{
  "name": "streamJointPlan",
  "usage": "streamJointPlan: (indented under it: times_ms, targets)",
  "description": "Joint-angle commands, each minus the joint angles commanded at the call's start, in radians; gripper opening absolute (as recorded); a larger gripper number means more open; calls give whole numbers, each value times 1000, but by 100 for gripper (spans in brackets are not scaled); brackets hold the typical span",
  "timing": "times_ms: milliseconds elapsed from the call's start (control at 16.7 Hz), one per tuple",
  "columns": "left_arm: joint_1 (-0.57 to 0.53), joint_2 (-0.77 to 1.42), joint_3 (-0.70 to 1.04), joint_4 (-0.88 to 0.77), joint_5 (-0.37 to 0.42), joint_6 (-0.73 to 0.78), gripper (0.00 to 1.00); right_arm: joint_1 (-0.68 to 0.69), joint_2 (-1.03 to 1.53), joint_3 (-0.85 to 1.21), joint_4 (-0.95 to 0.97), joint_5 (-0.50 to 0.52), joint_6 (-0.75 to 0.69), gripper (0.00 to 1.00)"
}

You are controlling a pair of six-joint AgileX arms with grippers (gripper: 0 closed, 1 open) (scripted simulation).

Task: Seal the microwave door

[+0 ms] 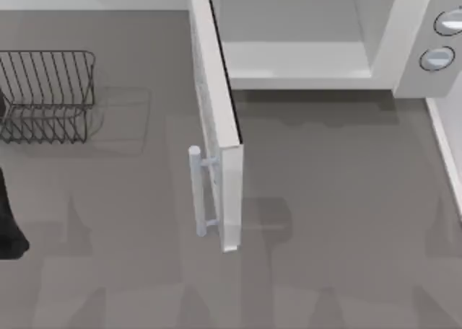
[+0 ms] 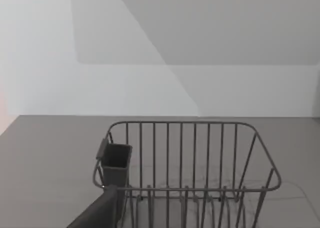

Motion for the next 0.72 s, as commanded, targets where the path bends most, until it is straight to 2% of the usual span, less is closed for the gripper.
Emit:
streamJointPlan:
  times_ms: [180, 360, 720]
  targets:
    - [-2, 8, 10, -7, 2, 4, 100, 0, 0, 0, 0, 0, 0, 100]
    - [-19, 86, 98, -72, 22, 46, 100, 0, 0, 0, 0, 0, 0, 100]
    - [-93, 432, 490, -359, 107, 228, 100, 0, 0, 0, 0, 0, 0, 100]
